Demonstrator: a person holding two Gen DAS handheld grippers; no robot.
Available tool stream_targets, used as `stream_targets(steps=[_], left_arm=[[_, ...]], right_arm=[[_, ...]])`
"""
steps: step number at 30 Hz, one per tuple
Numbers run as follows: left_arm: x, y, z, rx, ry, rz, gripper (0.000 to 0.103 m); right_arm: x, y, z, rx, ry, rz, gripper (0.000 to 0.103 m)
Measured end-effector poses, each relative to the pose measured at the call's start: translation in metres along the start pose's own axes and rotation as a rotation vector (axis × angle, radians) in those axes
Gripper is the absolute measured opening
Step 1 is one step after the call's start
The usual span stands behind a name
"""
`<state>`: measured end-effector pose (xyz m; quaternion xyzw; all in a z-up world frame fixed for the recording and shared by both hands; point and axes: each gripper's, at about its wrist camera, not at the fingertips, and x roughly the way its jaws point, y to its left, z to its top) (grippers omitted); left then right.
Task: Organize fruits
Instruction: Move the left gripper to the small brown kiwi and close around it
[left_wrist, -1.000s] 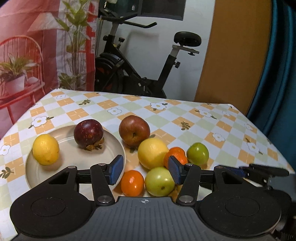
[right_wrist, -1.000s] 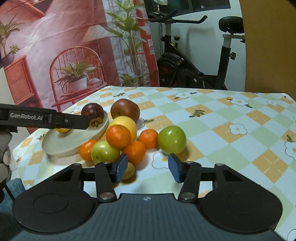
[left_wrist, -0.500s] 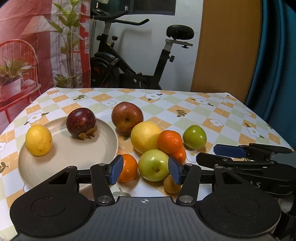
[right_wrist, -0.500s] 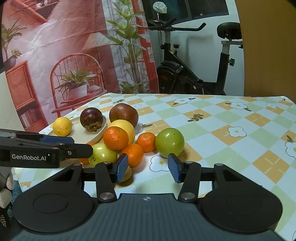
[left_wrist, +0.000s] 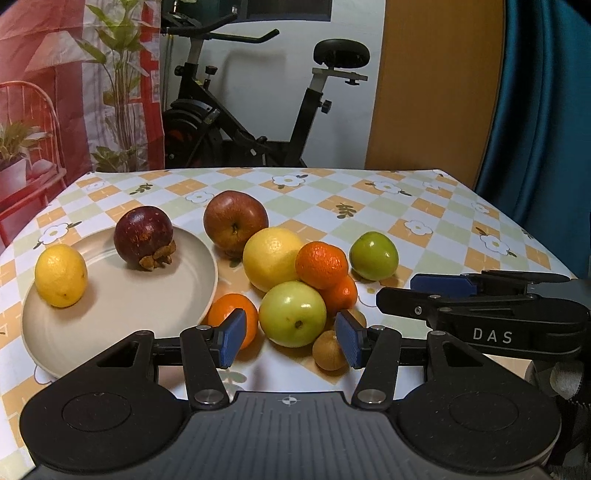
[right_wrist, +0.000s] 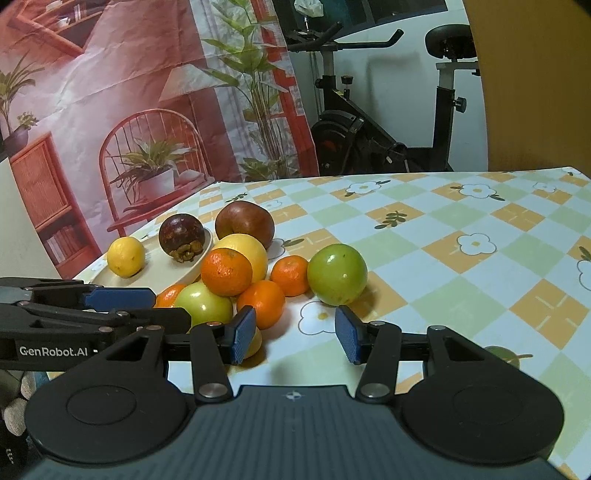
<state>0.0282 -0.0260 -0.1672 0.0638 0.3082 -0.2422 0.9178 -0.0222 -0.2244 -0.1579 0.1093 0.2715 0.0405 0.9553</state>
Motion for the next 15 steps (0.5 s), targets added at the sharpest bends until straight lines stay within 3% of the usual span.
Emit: stream_targets(steps=[6,11,15], left_arm=[[-0.0013,-0.0024,-0.0049,0.016,0.012,-0.013,0.056],[-0.0002,-0.0048,-0.0068,0.03,0.018,-0.046,0.046],[0.0041,-0.0054,-0.0085,0.026,0.031,-0.068,0.044]], right_arm=[[0.0011,0.0001,0.0003,0.001,0.004,-0.005,0.051],[0.0003,-0.0035,0.0003,0.017,-0.001,0.002,0.051],[0.0004,-0.0041,0.0003,0.019,0.003,0.013,0.046]])
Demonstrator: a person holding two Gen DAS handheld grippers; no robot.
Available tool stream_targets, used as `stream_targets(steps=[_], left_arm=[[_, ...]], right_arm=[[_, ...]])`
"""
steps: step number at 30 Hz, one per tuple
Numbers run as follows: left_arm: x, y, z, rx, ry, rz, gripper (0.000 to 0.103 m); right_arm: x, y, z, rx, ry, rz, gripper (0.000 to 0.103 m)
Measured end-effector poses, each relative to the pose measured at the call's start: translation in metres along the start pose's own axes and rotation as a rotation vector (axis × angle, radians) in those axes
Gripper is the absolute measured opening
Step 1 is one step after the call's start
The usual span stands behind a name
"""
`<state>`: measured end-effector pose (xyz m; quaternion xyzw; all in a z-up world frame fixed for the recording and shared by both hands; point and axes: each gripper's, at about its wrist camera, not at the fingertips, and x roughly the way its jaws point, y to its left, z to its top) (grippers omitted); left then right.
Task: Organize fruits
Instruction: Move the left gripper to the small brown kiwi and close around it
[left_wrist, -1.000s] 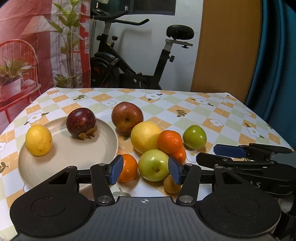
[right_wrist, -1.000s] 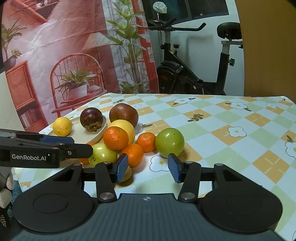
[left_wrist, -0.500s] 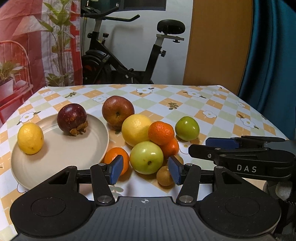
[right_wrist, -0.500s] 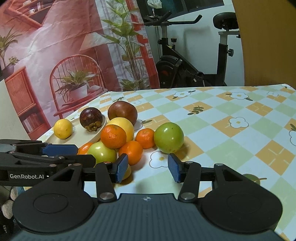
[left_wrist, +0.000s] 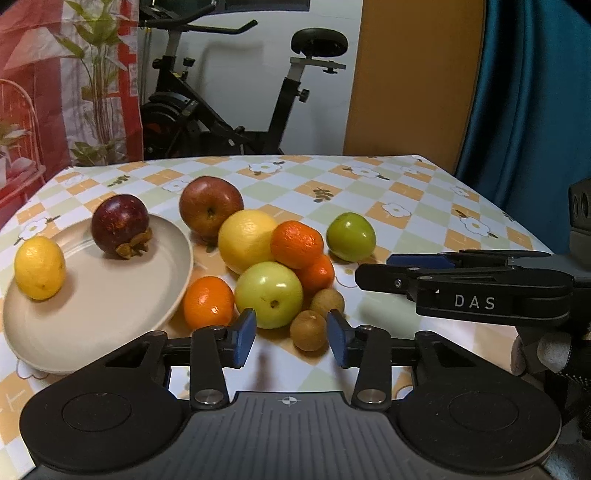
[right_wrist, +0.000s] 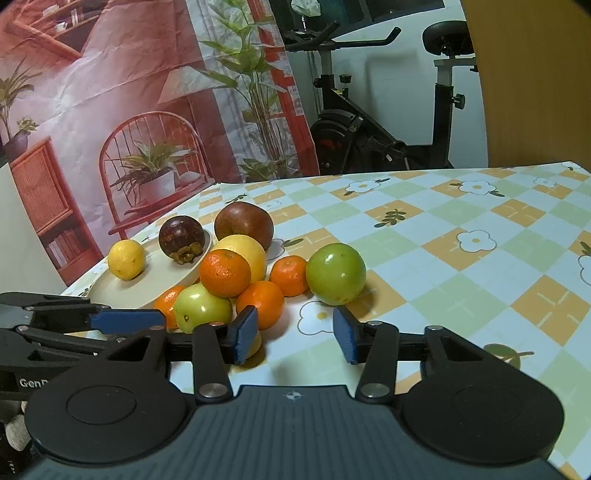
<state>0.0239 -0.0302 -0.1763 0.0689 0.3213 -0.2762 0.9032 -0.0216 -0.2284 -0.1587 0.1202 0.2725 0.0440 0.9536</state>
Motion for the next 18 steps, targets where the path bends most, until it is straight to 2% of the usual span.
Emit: stream_targets(steps=[4,9,18], left_arm=[[0.006,0.004,-0.003,-0.038,0.022,-0.024,0.04],[0.011,0.009,-0.004,-0.077,0.038,-0.035,0.04],[0.022,0.003,-0.005,-0.068,0.06,-0.05,0.038]], right_arm=[[0.001,0.0,0.0,0.0,0.004,0.009,0.042],[0.001,0.001,-0.001,0.0,0.008,0.019,0.041],[0.003,0.001,0.0,-0.009,0.02,0.036,0.041]])
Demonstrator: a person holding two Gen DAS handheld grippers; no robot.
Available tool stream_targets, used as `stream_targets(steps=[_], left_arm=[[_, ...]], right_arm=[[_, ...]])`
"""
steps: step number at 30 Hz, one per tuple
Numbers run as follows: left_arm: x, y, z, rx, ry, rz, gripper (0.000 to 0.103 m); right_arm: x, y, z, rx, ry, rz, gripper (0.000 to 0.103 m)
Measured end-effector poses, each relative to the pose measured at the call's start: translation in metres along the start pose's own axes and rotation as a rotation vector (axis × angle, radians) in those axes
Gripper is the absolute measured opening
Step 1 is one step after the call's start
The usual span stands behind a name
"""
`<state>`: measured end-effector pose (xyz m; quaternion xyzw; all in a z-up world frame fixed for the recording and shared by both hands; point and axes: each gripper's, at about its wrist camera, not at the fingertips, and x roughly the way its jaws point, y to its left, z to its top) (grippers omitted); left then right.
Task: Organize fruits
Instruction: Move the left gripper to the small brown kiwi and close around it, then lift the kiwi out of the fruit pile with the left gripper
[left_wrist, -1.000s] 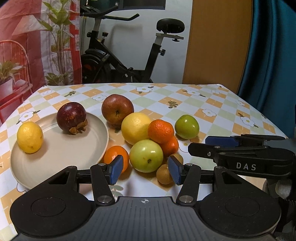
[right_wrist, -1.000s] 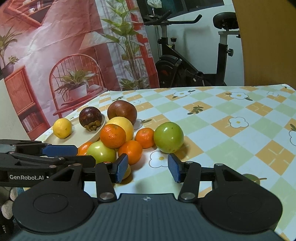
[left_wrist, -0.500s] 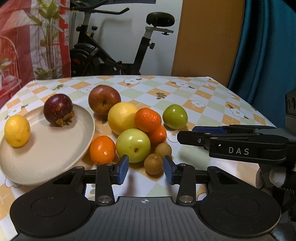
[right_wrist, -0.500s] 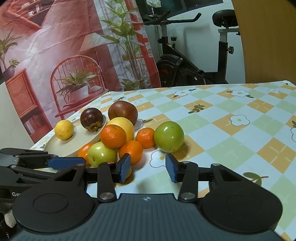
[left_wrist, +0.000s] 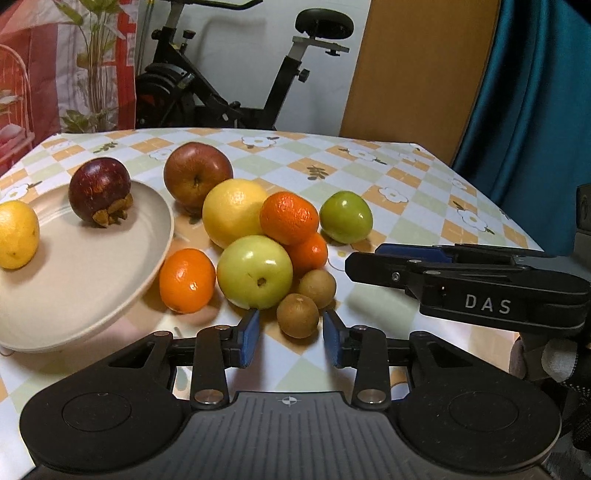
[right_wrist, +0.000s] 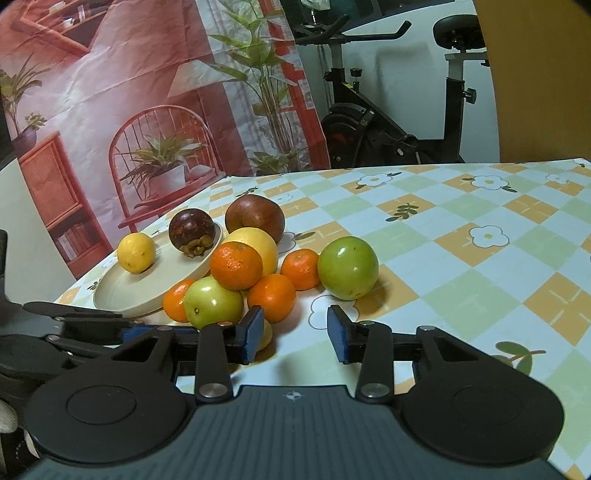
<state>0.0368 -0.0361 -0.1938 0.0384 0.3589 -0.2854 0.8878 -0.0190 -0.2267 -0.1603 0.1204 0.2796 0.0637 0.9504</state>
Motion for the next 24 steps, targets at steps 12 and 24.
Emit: stream_targets(steps=[12,24], left_arm=[[-0.009,0.011,0.0,-0.054,0.037,0.02,0.026],[-0.01,0.023,0.001,-0.101,0.039,0.057,0.026]], right_arm=[[0.004,0.006,0.001,-0.022,0.026,0.027,0.041],[0.029,0.028,0.0,-0.1,0.111,0.044,0.034]])
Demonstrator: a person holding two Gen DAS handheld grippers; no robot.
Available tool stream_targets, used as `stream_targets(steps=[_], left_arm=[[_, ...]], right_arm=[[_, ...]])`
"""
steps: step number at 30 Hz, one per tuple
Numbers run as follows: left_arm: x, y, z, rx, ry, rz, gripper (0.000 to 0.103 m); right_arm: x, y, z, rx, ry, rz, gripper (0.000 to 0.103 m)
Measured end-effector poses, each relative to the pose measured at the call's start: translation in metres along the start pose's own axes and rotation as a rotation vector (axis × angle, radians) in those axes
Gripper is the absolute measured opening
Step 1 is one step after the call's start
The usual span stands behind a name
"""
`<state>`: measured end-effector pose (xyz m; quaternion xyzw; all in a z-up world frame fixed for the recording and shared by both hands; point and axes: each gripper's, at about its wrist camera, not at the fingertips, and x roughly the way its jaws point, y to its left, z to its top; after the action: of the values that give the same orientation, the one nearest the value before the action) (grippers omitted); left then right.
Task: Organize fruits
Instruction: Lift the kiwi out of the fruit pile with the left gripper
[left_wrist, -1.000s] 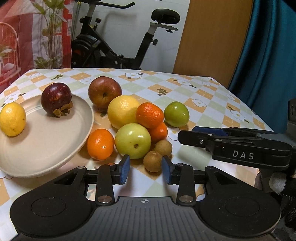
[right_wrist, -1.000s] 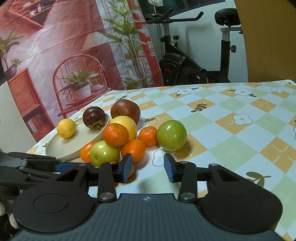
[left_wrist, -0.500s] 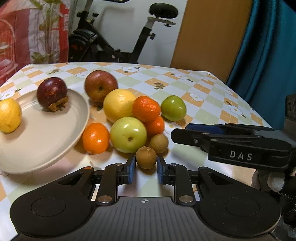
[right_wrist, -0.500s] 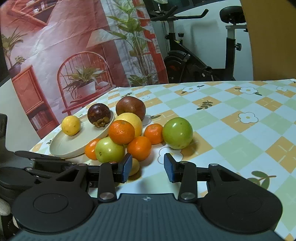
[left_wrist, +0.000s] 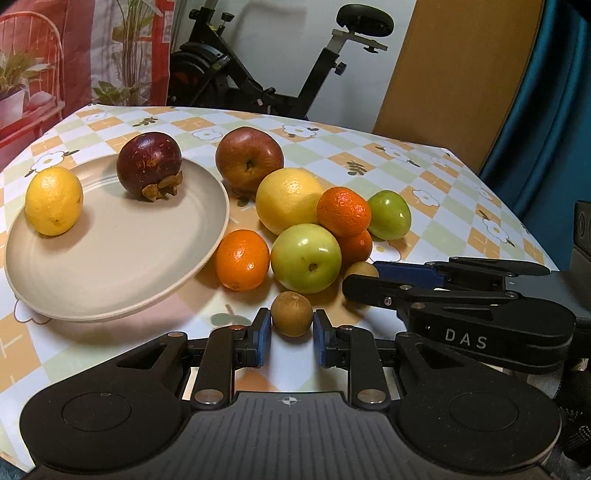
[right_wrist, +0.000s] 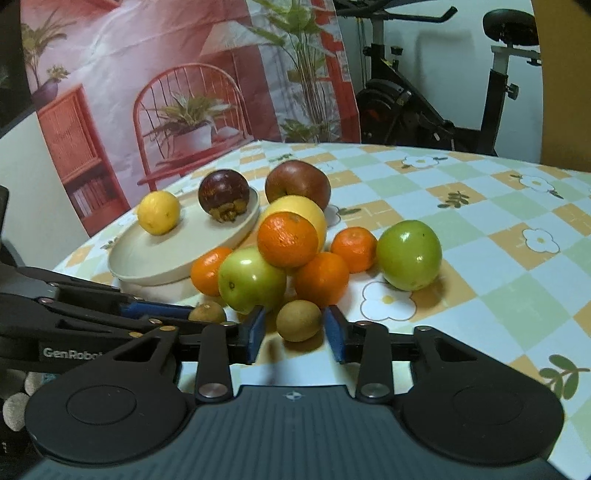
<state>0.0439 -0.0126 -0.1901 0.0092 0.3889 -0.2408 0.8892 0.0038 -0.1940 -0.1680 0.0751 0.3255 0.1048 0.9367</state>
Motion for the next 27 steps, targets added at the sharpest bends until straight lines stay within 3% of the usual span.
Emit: stream_targets(steps=[2,27], left_arm=[[0.0008,0.0008,-0.0008,-0.004,-0.002,-0.005,0.026],[0.0031,-0.0006,-0.0013,0.012,-0.021,-0.002,0.027]], right_arm=[[-0.0006,-0.0024,-0.001,0.014,-0.002,-0.001,0.03],[-0.008,-0.0066,-0.0024,0.049,-0.016,0.017,0.03]])
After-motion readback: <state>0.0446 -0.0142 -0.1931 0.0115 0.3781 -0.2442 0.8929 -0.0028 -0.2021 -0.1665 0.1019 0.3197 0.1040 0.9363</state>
